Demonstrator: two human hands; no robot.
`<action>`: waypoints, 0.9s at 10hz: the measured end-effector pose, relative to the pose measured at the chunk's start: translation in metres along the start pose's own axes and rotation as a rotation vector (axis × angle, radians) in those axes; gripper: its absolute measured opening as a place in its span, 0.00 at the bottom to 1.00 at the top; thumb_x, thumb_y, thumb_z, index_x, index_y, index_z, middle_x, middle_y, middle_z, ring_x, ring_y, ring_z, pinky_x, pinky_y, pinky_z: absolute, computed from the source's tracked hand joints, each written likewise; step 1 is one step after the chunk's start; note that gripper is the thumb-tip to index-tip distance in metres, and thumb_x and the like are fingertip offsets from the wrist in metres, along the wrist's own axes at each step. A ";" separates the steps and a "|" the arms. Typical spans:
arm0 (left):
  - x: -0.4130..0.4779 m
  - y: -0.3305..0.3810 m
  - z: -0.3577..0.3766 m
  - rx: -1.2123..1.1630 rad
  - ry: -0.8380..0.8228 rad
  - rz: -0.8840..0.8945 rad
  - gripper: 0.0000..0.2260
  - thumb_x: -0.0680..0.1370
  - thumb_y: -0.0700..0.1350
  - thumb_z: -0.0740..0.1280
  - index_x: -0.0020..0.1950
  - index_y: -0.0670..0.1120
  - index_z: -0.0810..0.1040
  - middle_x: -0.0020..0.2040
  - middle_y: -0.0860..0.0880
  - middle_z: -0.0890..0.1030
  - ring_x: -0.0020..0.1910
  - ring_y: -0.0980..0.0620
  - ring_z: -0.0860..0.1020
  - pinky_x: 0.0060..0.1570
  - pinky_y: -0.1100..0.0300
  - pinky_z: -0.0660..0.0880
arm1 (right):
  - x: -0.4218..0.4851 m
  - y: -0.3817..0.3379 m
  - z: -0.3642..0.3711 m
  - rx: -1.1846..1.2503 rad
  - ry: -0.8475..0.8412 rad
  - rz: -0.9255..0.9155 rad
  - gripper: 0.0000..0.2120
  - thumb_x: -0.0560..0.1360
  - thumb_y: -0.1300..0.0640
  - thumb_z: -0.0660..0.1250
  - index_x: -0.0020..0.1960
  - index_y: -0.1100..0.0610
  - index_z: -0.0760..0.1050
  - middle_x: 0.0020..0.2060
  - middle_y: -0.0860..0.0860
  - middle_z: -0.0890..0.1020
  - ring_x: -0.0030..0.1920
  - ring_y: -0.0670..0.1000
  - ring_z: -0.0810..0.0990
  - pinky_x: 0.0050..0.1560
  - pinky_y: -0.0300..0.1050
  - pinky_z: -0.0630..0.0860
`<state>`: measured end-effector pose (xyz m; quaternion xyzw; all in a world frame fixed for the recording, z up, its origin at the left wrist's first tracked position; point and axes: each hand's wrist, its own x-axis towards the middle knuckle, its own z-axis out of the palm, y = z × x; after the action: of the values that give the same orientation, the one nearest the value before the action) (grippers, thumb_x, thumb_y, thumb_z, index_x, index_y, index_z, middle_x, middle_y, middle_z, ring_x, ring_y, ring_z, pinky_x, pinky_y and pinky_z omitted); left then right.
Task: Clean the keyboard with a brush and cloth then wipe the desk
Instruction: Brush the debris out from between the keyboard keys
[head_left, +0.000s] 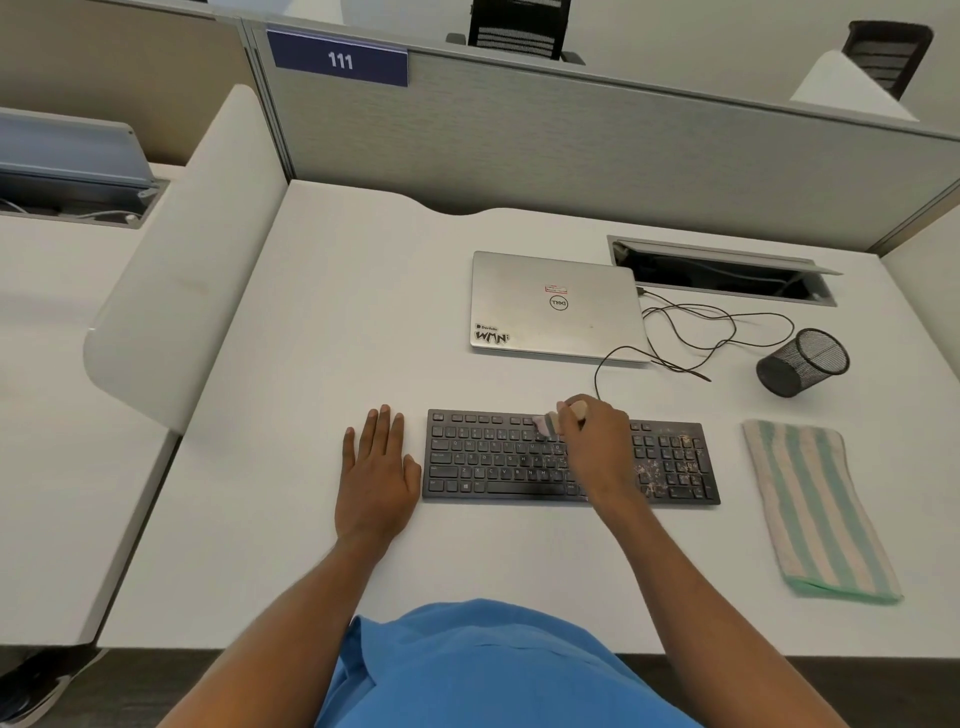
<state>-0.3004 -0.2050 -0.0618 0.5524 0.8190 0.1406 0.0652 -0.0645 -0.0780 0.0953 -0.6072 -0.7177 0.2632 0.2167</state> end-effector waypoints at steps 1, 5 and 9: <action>-0.001 0.000 0.000 -0.001 0.006 -0.001 0.30 0.83 0.51 0.51 0.85 0.43 0.61 0.86 0.45 0.58 0.86 0.48 0.53 0.84 0.44 0.47 | 0.000 -0.001 -0.005 -0.043 -0.051 0.014 0.13 0.82 0.58 0.63 0.40 0.59 0.79 0.28 0.41 0.75 0.27 0.38 0.75 0.29 0.29 0.68; -0.001 0.001 0.000 -0.009 0.010 -0.007 0.30 0.83 0.51 0.51 0.85 0.44 0.61 0.86 0.45 0.58 0.86 0.48 0.53 0.84 0.44 0.47 | 0.001 0.003 -0.005 -0.061 -0.063 0.016 0.15 0.82 0.57 0.63 0.39 0.61 0.80 0.30 0.48 0.79 0.31 0.42 0.78 0.28 0.31 0.66; -0.001 0.001 0.001 -0.007 0.010 -0.002 0.30 0.83 0.51 0.51 0.85 0.43 0.61 0.86 0.45 0.58 0.86 0.48 0.53 0.84 0.44 0.47 | 0.007 0.009 -0.009 -0.062 -0.015 0.080 0.15 0.82 0.57 0.63 0.39 0.59 0.78 0.30 0.47 0.78 0.31 0.44 0.77 0.28 0.32 0.66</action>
<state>-0.2993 -0.2053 -0.0624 0.5508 0.8193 0.1461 0.0632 -0.0531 -0.0688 0.0962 -0.6399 -0.7022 0.2536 0.1818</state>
